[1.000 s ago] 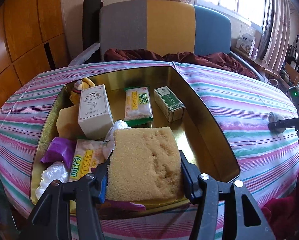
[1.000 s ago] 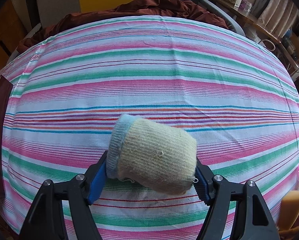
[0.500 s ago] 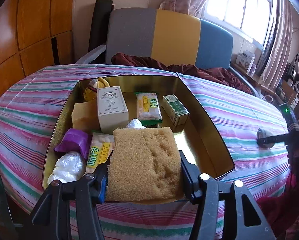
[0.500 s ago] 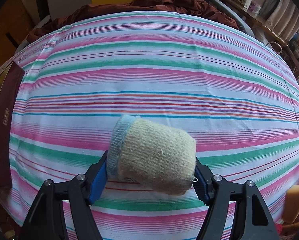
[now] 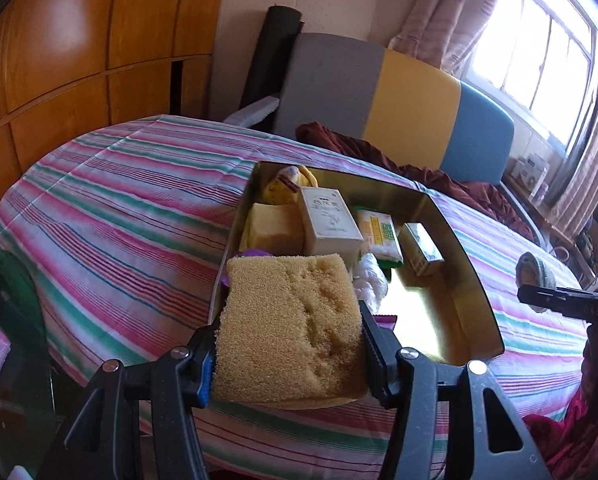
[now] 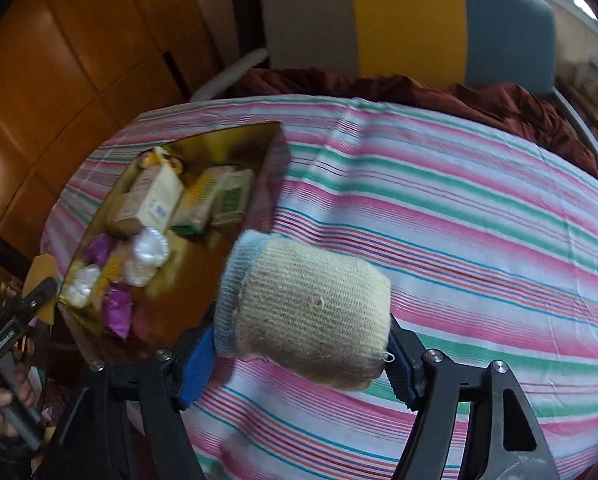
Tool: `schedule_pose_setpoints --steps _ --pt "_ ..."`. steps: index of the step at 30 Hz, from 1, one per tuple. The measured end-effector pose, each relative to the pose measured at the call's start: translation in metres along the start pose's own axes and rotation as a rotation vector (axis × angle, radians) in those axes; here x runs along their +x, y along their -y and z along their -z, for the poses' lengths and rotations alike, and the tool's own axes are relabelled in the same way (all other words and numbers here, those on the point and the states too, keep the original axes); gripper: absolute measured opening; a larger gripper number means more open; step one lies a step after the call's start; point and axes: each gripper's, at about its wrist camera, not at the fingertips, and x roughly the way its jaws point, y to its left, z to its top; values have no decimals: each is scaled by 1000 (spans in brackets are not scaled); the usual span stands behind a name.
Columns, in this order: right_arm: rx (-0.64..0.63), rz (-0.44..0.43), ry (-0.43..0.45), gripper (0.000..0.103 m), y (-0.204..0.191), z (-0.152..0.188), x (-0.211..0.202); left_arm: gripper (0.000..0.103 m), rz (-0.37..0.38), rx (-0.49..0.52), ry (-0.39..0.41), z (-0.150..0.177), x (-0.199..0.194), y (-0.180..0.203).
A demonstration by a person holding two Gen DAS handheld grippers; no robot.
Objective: Organize objects
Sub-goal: 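Lower the sponge into the gold box and open the left gripper, then carry the white sock into the gold box with the right gripper and release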
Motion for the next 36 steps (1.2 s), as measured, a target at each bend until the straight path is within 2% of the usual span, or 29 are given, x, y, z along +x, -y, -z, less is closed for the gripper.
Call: schedule_pose_setpoints --steps 2,5,10,12,14,15,19,22,30,36 --pt "-74 -18 15 73 -34 -7 -1 57 20 -7 21 -1 -5 -3" --pt "-129 -43 13 73 -62 -9 7 57 71 -3 36 -4 -8 -1" --pt "-134 -36 -6 73 -67 -1 15 57 187 74 14 -12 5 28" --pt "-124 -32 -6 73 -61 1 14 64 234 84 -12 -18 17 42" --pt "-118 -25 -5 73 -58 2 12 80 254 77 -31 -23 29 53" --pt "-118 -18 -1 73 -56 2 11 81 265 89 -35 -25 36 59" --pt "-113 -9 -2 73 -51 4 9 82 246 111 -58 -26 54 72" --pt "-119 -16 -6 73 -52 5 10 82 224 112 -48 -23 49 68" --pt "-182 -39 -29 73 -75 4 26 81 73 55 -16 -16 27 18" --pt "-195 6 -27 73 -85 -11 39 81 10 -4 -6 -12 14 -9"
